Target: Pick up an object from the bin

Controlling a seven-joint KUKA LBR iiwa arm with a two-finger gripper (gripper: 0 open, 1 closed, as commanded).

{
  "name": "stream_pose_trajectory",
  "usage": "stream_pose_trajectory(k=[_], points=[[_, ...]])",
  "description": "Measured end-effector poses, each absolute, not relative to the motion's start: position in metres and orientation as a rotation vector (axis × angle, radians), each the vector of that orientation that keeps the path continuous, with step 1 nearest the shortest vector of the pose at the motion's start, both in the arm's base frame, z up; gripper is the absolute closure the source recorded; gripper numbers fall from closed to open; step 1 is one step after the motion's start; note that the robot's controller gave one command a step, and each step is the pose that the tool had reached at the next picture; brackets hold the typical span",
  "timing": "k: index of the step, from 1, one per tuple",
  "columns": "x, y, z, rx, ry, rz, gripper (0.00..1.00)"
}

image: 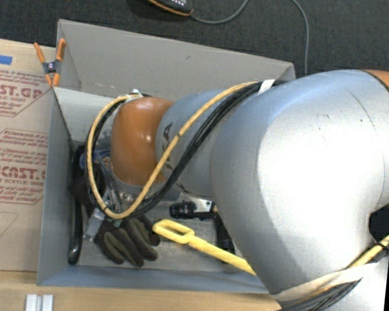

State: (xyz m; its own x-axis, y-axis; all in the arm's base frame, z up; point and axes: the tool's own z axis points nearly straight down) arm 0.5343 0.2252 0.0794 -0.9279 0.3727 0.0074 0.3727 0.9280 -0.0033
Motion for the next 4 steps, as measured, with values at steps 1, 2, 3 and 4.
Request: stream_pose_trajectory(k=[1,2,3,4], points=[[0.556,0.232,0.069,-1.174,-2.913,0.004,0.0],[0.535,0.226,0.08,-0.605,-3.078,0.001,1.0],[0.535,0.226,0.08,-0.605,-3.077,0.001,1.0],[0.535,0.226,0.09,-0.604,-3.077,0.001,1.0]])
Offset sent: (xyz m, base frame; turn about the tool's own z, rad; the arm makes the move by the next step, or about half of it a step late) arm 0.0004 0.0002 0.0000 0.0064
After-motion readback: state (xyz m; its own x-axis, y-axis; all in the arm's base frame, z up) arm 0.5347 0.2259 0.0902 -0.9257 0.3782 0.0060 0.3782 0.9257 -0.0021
